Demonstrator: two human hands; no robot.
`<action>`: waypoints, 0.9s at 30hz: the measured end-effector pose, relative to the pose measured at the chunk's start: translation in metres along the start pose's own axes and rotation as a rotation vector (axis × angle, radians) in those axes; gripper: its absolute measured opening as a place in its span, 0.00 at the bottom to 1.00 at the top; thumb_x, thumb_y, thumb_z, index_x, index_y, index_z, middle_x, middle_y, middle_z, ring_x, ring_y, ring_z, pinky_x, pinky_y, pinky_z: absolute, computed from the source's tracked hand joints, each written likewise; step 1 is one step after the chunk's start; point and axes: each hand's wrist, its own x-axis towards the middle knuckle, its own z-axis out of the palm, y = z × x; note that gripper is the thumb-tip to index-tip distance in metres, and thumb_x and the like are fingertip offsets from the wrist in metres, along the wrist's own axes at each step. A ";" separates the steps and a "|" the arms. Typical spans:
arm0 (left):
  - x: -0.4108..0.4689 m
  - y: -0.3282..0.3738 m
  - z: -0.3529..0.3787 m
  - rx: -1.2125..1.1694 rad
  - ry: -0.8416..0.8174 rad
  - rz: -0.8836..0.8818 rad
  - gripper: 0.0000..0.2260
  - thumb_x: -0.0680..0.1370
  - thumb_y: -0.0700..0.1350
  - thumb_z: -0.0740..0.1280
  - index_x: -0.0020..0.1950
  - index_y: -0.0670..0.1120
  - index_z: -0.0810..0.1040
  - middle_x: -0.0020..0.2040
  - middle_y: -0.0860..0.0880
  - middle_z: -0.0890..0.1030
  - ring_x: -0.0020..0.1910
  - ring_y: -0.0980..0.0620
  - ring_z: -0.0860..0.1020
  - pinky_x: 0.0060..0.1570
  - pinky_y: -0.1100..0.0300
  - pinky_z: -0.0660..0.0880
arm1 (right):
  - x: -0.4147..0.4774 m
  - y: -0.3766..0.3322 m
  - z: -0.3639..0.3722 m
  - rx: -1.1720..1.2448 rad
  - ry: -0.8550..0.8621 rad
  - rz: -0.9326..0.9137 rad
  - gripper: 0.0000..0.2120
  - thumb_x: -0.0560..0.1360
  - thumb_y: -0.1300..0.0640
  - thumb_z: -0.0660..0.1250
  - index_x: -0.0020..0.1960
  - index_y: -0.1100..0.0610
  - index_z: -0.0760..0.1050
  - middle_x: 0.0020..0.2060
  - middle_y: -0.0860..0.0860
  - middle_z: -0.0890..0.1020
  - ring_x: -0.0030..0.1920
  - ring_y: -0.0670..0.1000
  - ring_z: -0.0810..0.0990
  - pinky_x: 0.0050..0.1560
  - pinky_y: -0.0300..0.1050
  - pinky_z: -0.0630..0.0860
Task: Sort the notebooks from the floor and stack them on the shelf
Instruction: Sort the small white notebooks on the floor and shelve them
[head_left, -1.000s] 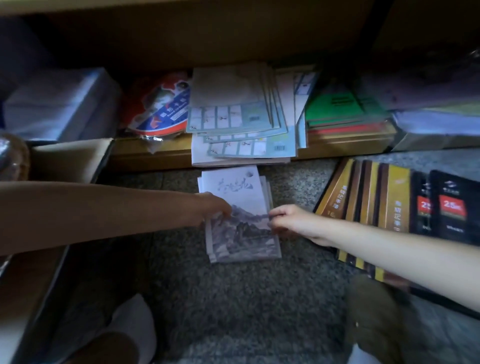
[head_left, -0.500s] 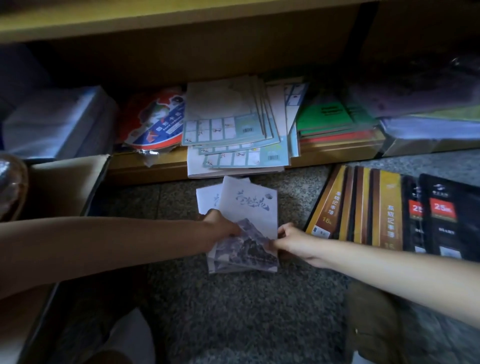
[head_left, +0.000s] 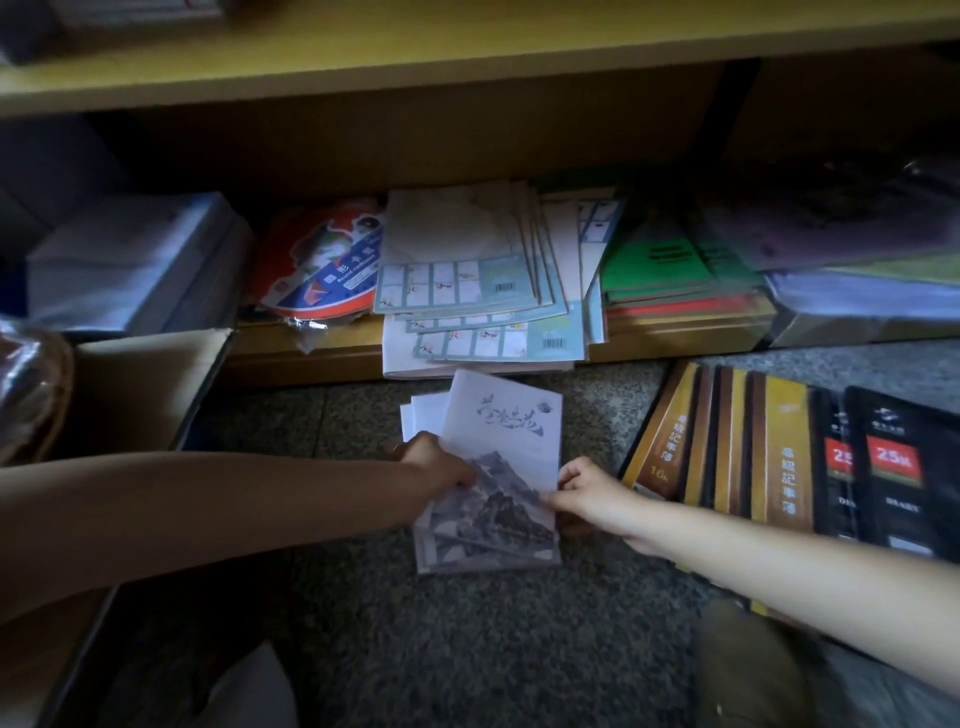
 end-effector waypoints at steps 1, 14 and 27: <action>0.000 0.000 0.000 -0.047 -0.020 -0.027 0.13 0.68 0.41 0.73 0.46 0.44 0.71 0.50 0.41 0.77 0.50 0.42 0.79 0.52 0.49 0.79 | 0.000 0.000 0.000 -0.026 0.008 0.001 0.16 0.72 0.53 0.71 0.50 0.57 0.65 0.46 0.56 0.77 0.44 0.50 0.75 0.36 0.39 0.71; -0.011 0.006 0.003 -0.181 -0.296 -0.165 0.25 0.62 0.37 0.73 0.58 0.40 0.72 0.56 0.36 0.77 0.51 0.37 0.79 0.52 0.41 0.77 | -0.025 0.019 -0.007 0.065 -0.130 0.028 0.13 0.73 0.57 0.71 0.53 0.56 0.69 0.45 0.55 0.82 0.37 0.47 0.82 0.38 0.43 0.81; -0.115 0.041 0.007 0.286 -0.144 0.679 0.10 0.78 0.42 0.64 0.50 0.45 0.62 0.47 0.51 0.65 0.49 0.46 0.71 0.53 0.52 0.70 | -0.086 0.031 -0.039 0.322 -0.043 -0.293 0.35 0.58 0.50 0.80 0.59 0.56 0.67 0.50 0.58 0.82 0.46 0.50 0.83 0.41 0.42 0.78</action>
